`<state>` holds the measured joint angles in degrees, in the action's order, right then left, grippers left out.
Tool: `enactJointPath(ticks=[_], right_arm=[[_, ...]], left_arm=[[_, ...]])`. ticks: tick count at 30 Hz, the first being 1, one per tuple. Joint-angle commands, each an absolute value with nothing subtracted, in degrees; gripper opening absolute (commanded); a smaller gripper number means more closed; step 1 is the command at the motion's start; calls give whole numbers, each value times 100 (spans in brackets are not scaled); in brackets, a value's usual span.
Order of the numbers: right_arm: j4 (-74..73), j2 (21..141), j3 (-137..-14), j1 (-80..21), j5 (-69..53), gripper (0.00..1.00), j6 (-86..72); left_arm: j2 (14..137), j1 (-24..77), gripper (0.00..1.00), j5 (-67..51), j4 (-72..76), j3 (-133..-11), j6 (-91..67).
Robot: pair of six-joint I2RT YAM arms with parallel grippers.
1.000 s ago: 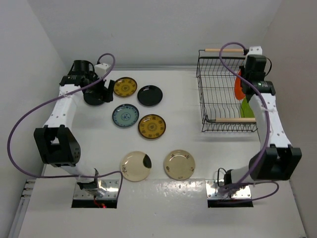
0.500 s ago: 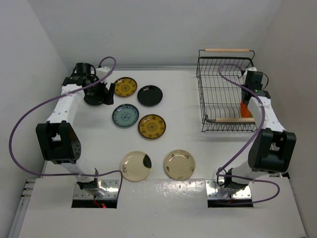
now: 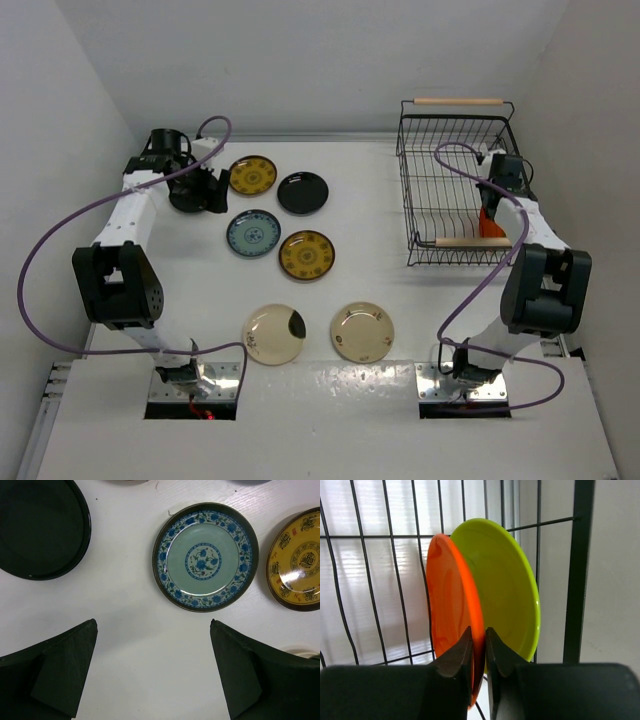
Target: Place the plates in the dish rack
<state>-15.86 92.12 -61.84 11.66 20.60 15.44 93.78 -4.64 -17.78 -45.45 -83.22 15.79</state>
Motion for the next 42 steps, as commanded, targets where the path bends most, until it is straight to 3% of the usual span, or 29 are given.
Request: enactJointPath(ticks=[1,16,18,24,27,31,36,42], right_arm=[[-1389,9228,-6504,1178,1819,15,1407],[-1591,9097,-6899,1213,2162,53,1345],[-1608,9088,-7013,1204,2153,63,1283],[-2056,8772,-7558,968,1802,84,924],[-2600,8562,-8138,573,1399,89,582],[-3259,8105,-8464,-385,442,87,273],[-3577,7647,-7536,-2369,97,77,-217],[-3376,7453,-6312,-3839,158,78,-983]], left_arm=[[9352,-519,100,-1811,-4438,-8306,1573],[9299,-519,100,-1696,-4438,-8306,1679],[9299,-519,100,-1696,-4438,-8306,1679],[9185,-519,100,-1644,-4438,-8306,1731],[9132,-519,100,-1644,-4438,-8306,1784],[9018,-519,100,-1530,-4438,-8306,1784],[8781,-466,100,-1477,-4438,-8122,1784],[8517,-360,98,-1135,-4438,-7691,1784]])
